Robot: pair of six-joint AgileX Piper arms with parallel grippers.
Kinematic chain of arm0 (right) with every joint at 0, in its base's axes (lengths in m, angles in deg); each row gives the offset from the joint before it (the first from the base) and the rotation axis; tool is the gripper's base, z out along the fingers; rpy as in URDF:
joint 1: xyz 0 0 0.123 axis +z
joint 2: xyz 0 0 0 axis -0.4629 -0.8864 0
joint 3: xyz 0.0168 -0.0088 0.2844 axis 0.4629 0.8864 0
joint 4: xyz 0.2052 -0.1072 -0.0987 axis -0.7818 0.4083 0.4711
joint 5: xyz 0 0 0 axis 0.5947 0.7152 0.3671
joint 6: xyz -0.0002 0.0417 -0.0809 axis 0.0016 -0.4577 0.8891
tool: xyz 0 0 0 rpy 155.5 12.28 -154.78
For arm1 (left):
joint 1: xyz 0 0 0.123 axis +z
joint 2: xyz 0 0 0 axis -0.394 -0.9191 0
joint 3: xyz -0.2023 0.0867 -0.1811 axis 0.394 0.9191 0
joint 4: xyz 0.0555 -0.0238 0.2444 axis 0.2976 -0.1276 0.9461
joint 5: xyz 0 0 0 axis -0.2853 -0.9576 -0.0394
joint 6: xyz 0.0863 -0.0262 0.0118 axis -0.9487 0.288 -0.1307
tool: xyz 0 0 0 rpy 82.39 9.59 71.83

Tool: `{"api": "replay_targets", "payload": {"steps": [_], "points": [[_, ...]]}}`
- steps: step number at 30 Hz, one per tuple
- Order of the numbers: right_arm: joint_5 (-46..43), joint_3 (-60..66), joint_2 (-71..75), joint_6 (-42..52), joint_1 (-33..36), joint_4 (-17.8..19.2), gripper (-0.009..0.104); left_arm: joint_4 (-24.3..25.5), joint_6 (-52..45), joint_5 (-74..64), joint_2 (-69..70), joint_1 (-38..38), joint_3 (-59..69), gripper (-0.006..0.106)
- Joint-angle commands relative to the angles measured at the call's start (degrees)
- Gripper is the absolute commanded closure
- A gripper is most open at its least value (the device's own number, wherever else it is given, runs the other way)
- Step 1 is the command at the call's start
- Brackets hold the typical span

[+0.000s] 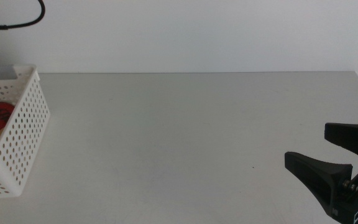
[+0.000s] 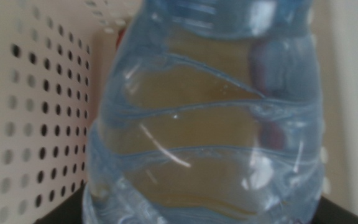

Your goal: Use arms to grab the bottles and put them into the dustbin to the left of the table.

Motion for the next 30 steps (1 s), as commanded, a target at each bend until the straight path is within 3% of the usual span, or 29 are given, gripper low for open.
{"api": "replay_targets", "payload": {"steps": [1,6,10,14,21,30], "points": [[-4.08,-1.87,0.34,0.66,0.05,0.24,0.024,-1.23,0.13,3.62,0.23,-0.08,-2.61,0.098],[-4.08,-1.87,0.34,0.66,0.05,0.24,0.024,-1.5,0.13,3.77,-4.27,-0.08,-2.61,0.095],[-4.08,-1.87,0.34,0.66,0.05,0.24,0.024,-1.66,0.07,3.54,-6.05,-0.08,-2.61,0.083],[-4.08,-1.87,0.34,0.66,0.05,0.24,0.024,-3.39,0.07,4.05,-7.0,-0.08,-2.61,0.061],[-4.08,-1.87,0.34,0.66,0.05,0.24,0.024,-4.55,-2.87,3.91,-7.05,-0.08,-2.61,0.009],[-4.08,-1.87,0.34,0.66,0.05,0.24,0.024,-4.87,-1.31,3.27,-2.03,-0.16,-2.61,0.007]]}}
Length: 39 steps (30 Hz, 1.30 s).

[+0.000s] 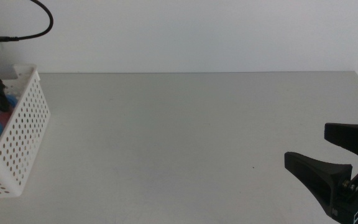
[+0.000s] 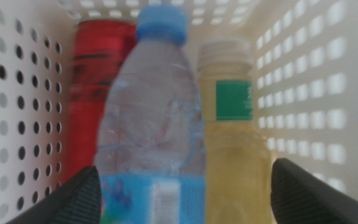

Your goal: Use arms to grab the bottles and put them into the dustbin to the left of the table.

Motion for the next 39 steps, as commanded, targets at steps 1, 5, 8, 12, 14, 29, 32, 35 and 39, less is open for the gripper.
{"api": "replay_targets", "payload": {"steps": [1,5,8,12,14,29,32,35,39], "points": [[-4.08,-1.87,0.34,0.66,0.05,0.24,0.024,-1.69,1.32,1.14,5.24,-0.11,-1.84,0.007],[-4.08,-1.87,0.34,0.66,0.05,0.24,0.024,-1.69,1.33,-1.47,9.04,-1.52,-1.84,0.007],[-4.08,-1.87,0.34,0.66,0.05,0.24,0.024,-1.59,5.02,-1.48,11.48,-2.68,-1.84,0.007],[-4.08,-1.87,0.34,0.66,0.05,0.24,0.024,-4.91,5.3,-3.94,15.05,-2.68,-1.84,0.007],[-4.08,-1.87,0.34,0.66,0.05,0.24,0.024,-5.87,3.6,-4.88,16.9,-3.03,-1.84,0.007],[-4.08,-1.87,0.34,0.66,0.05,0.24,0.024,2.04,6.91,5.56,38.45,-18.27,12.23,0.007],[-4.08,-1.87,0.34,0.66,0.05,0.24,0.024,4.79,9.19,12.26,44.27,-20.87,18.42,0.007],[-4.08,-1.87,0.34,0.66,0.05,0.24,0.024,6.56,10.73,14.26,48.11,-21.26,21.35,0.007],[-4.08,-1.87,0.34,0.66,0.05,0.24,0.024,9.73,13.4,14.74,51.55,-21.26,22.62,0.007]]}}
